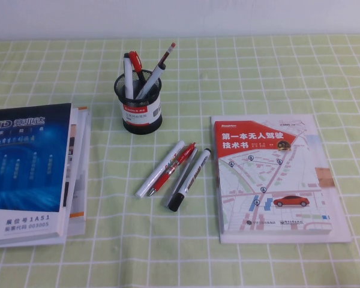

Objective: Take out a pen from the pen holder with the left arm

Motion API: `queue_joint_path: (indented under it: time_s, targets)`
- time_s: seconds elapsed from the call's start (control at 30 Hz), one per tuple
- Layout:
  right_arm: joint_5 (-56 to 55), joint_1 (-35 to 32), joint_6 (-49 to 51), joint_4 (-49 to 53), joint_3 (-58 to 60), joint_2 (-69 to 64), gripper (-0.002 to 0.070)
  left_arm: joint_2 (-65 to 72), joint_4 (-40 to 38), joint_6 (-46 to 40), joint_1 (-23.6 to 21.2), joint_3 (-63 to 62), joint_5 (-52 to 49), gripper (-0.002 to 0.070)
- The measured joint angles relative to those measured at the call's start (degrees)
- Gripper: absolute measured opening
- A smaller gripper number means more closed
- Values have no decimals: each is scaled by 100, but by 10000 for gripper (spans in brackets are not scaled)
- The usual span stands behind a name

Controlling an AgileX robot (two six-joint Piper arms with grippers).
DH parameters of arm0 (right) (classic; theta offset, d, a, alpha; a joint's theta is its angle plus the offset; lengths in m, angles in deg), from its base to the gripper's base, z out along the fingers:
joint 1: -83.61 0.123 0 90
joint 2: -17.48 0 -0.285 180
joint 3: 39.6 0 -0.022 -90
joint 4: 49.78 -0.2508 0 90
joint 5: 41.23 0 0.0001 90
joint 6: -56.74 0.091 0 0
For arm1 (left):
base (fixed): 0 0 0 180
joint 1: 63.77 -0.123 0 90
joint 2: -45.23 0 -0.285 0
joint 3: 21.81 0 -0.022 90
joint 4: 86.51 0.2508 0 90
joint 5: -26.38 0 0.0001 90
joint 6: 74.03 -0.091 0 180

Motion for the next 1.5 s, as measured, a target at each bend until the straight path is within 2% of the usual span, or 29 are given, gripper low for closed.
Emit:
queue_joint_path:
  time_s: [0.33, 0.5, 0.77, 1.07, 1.2, 1.5]
  targets:
    - [0, 0, 0, -13, 0, 0, -14, 0, -16, -48, 0, 0, 507, -3]
    - [0, 0, 0, -13, 0, 0, -14, 34, -130, -37, 0, -87, 309, -3]
    - [0, 0, 0, -13, 0, 0, -14, 1650, -161, -217, 0, -1446, -144, -3]
    - [0, 0, 0, -17, 0, 0, -14, 3838, -500, -1973, 13, -3046, -666, -3]
    - [0, 0, 0, -17, 0, 0, -14, 4708, -937, -2861, 313, -3630, -709, -3]
    - [0, 0, 0, -40, 0, 0, -14, 6297, -1105, -3494, 1369, -4311, -286, -3]
